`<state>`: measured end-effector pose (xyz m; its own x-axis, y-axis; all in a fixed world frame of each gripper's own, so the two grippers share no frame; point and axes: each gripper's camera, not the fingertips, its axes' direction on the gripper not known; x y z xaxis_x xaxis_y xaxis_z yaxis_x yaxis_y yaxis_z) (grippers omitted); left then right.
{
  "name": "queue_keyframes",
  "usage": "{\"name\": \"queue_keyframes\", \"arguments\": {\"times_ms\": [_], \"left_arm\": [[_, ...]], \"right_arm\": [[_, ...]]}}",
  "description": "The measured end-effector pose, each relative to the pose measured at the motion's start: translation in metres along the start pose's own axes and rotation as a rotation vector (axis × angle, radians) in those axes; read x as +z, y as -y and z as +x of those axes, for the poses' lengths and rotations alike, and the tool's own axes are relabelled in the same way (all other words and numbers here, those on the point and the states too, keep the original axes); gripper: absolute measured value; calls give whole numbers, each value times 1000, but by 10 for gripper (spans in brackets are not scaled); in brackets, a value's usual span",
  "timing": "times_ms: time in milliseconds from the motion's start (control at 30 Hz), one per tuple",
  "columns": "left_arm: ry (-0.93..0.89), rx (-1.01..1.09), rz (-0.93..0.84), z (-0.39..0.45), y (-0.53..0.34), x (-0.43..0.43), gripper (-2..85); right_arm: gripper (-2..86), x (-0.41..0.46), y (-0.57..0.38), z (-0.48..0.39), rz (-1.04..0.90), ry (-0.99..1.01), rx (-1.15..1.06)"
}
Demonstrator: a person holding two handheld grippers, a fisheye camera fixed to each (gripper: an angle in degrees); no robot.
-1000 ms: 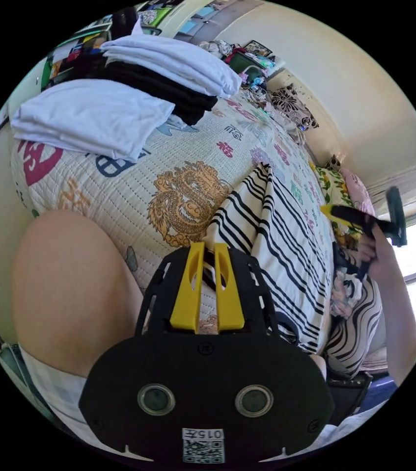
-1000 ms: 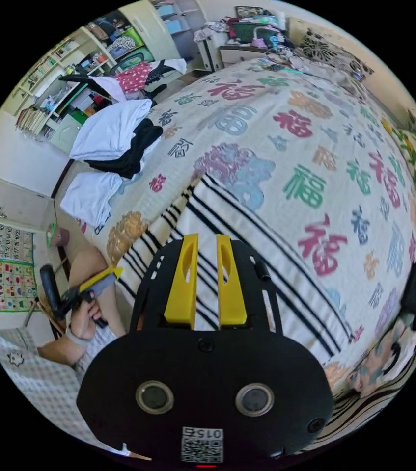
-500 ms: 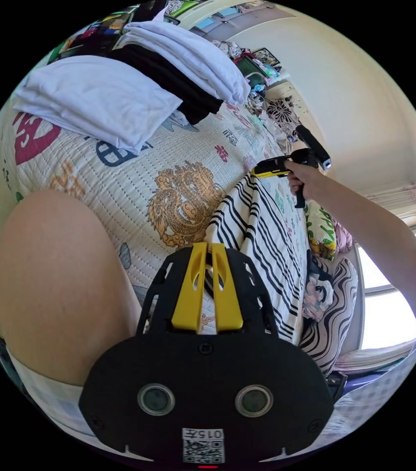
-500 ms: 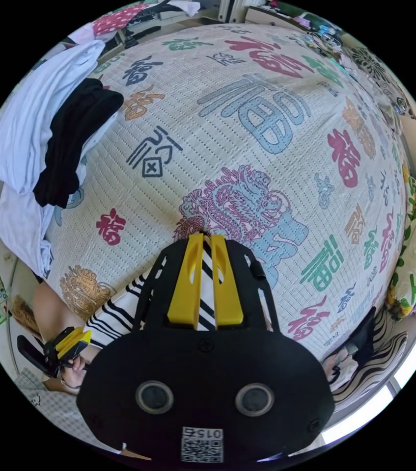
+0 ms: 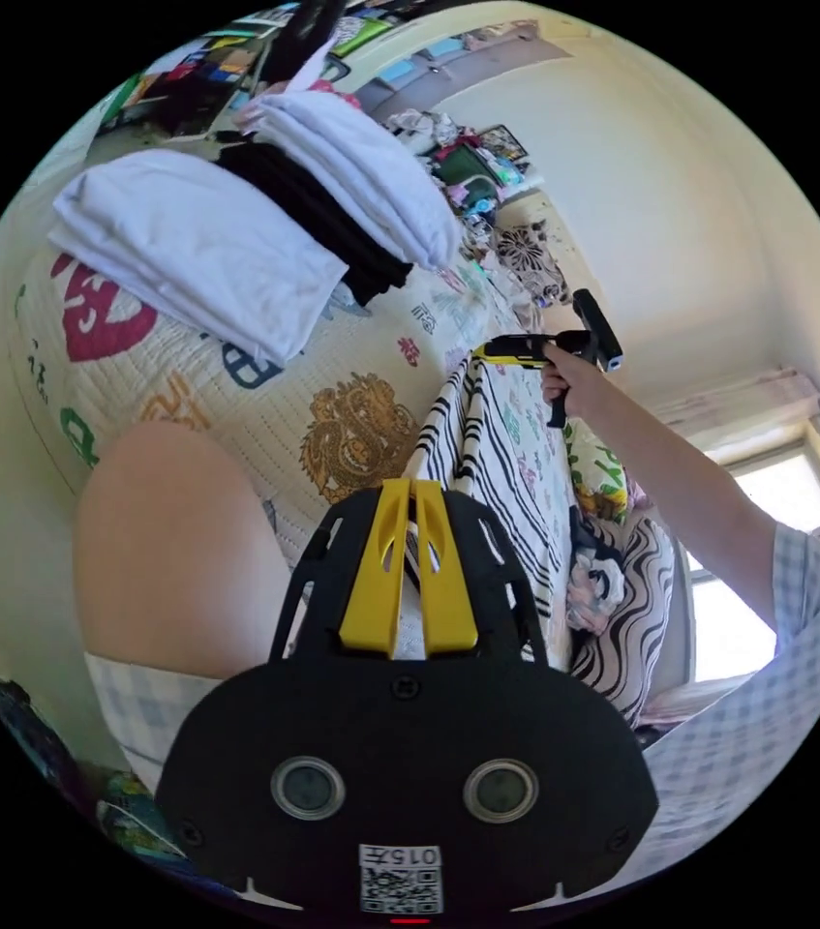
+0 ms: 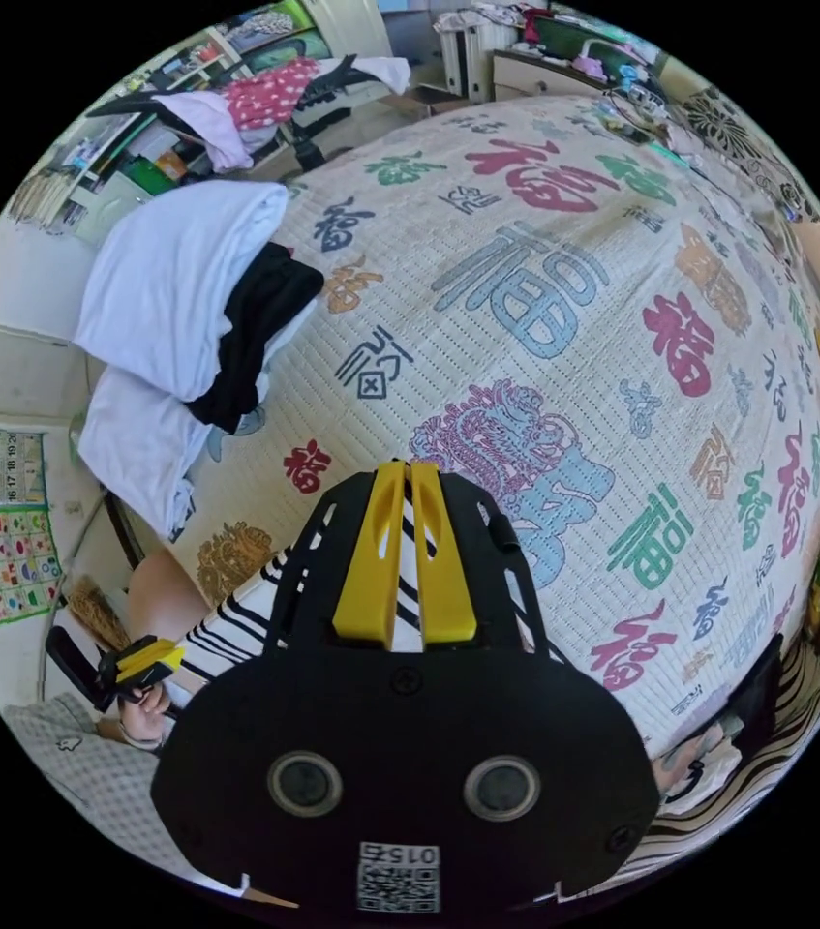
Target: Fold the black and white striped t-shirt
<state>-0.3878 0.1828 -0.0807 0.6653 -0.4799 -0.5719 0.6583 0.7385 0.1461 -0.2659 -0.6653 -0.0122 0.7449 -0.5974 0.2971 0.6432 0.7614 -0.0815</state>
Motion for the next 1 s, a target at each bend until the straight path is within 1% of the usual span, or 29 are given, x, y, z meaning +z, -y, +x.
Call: {"name": "queue_keyframes", "arguments": {"times_ms": [67,100,167,200,333,367,433,500,567,633,700,767,833,967,1000], "left_arm": [[7,94,-9,26,-5,0,-8],[-10,160,-14,47,-9,0,-8],[-44,283,-31,86,-18,3,-8],[-68,377,-46,114,-25,8,-8],[-163,697,-132,211,-64,42,-7],[-179,738,-151,225,-71,49,-8],[-246,888,-245,274,-99,84,-7],[-285,995,-338,309,-121,116,-7],[-293,1102,-410,341,-144,149,-7],[-285,1226,-487,378,-173,192,-7],[-277,1301,-533,403,-193,221,-7],[-253,1364,-558,425,-209,247,-7],[-216,1410,-584,448,-223,279,-5],[-147,1439,-654,469,-236,329,8],[-147,1439,-720,471,-240,349,19]], "right_arm": [[-9,-30,-38,26,69,54,-4],[-9,-38,-50,33,85,63,-7],[-9,-68,-102,65,135,75,-15],[-9,-75,-116,75,145,77,-10],[-8,-115,-227,154,225,111,82],[-8,-121,-261,178,247,123,111],[-8,-123,-310,213,255,121,166],[-8,-120,-358,249,262,132,212],[-8,-109,-421,298,285,172,272],[-7,-95,-464,335,298,207,324],[-7,-78,-506,372,303,255,399],[-7,-59,-557,415,346,332,468],[-7,-47,-588,440,379,376,489],[-4,-25,-646,484,383,380,524],[-3,-23,-654,490,381,380,538]]}}
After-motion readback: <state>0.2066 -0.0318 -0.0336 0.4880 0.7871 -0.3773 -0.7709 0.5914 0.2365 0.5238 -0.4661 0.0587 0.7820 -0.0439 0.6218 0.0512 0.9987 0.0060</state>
